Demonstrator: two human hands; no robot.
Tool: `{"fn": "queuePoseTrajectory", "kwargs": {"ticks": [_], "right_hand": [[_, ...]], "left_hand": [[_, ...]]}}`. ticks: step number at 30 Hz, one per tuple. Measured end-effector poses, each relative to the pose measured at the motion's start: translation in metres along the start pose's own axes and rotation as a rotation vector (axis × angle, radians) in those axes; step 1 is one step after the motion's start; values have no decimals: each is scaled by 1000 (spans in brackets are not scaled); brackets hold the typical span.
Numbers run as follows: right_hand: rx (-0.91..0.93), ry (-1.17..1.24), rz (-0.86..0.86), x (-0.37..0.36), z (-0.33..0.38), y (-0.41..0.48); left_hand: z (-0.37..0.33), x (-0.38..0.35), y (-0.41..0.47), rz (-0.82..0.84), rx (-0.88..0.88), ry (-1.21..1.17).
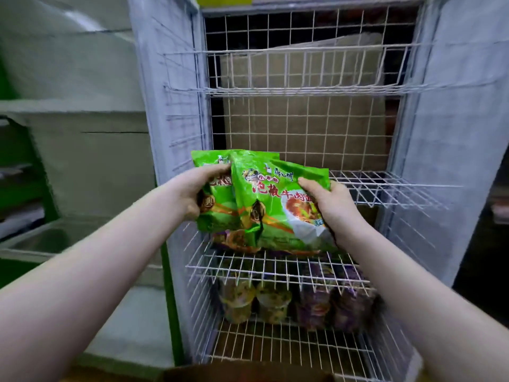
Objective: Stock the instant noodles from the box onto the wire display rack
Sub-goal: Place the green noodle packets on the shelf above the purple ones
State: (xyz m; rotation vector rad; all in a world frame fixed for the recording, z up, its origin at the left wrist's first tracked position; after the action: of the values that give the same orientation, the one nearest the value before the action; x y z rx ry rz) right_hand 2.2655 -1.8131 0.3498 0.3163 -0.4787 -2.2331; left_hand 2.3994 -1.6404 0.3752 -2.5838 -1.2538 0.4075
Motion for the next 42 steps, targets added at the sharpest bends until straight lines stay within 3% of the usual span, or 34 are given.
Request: {"fn": "queuePoseTrajectory", "kwargs": {"ticks": [7,13,22,26,31,35,42], "right_hand": [[-52,34,6,11,26,62],[-206,119,-76,36,14,118],[-251,221,-171,54,-3,163],[-159,135,-224,50,-6,178],[-18,64,-350,44,-6,204],[50,20,-332,35,-6,216],[52,-50,-321,26,-19,220]], "left_hand": [[-45,-16,6,-22,-28,-56],[-74,-37,37,-23,-78,-12],[-93,-49,107,-71,-64,71],[-101,-38,137,-131,-94,49],[-118,-19,158,-278,-259,-84],[-124,-7,176,-256,-308,-115],[-129,-7,213,-239,-270,37]]}}
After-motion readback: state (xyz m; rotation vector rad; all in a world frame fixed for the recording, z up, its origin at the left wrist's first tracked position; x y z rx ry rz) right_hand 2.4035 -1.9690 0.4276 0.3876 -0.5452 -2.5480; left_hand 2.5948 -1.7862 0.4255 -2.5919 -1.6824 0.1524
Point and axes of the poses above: each hand's wrist, its own y-axis towards the middle knuckle, its own x-axis out of the back of the hand, z = x × y, the point moved 3 cm from there along y, towards the middle knuckle, and after that the axes turned 12 degrees about x, right-handed, at the moved point
